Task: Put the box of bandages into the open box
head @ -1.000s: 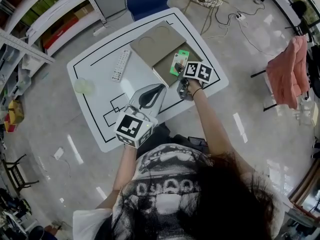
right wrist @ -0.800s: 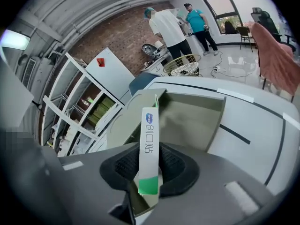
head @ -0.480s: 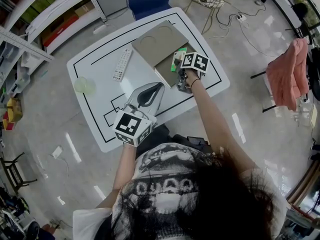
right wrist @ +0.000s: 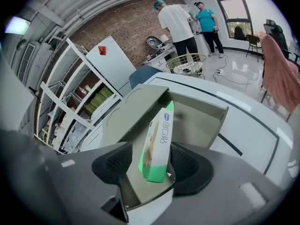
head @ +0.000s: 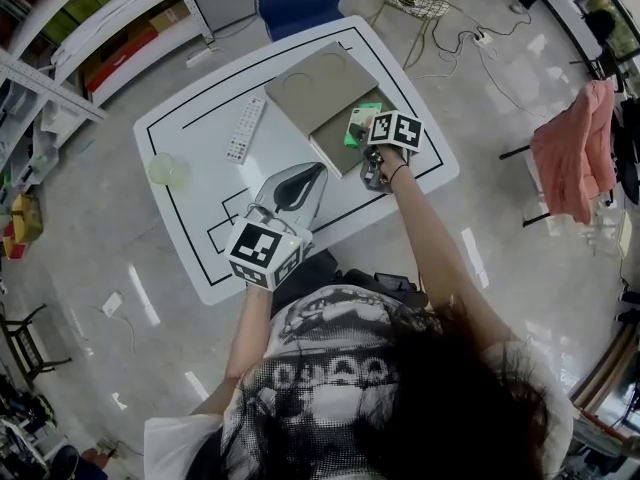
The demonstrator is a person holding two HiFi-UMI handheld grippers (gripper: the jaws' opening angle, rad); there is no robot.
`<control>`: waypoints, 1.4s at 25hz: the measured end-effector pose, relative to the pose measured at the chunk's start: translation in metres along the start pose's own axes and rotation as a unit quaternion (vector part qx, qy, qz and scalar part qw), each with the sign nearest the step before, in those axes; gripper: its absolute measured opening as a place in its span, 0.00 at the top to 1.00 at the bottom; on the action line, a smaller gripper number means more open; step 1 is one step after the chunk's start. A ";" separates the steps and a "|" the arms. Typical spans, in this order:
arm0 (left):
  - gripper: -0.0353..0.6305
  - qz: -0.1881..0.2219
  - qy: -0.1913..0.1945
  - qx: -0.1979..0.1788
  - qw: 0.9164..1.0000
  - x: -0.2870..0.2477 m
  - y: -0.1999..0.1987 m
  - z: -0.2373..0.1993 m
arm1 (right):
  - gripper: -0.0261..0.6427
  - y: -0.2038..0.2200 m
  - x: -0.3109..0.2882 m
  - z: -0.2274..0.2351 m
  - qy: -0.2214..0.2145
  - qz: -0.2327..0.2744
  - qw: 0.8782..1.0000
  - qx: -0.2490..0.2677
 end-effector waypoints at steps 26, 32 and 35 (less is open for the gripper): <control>0.95 -0.016 0.036 0.000 0.999 -0.005 0.009 0.003 | 0.69 0.012 0.114 -0.052 -0.145 0.135 0.980 0.029; 0.95 -0.015 0.018 0.001 1.000 0.000 0.009 0.003 | 0.74 0.033 0.135 -0.069 -0.173 0.126 0.973 0.085; 0.95 -0.015 0.004 0.003 1.000 0.002 0.011 0.006 | 0.76 0.042 0.144 -0.076 -0.194 0.115 0.968 0.113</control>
Point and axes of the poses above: the fingertips, and each gripper's own axes: x backward along the fingers, z to its right, y out of its underside, the point moved 4 cm from there along x, backward along the fingers, and after that the axes turned 1 degree about -z, right-handed, at the moved point
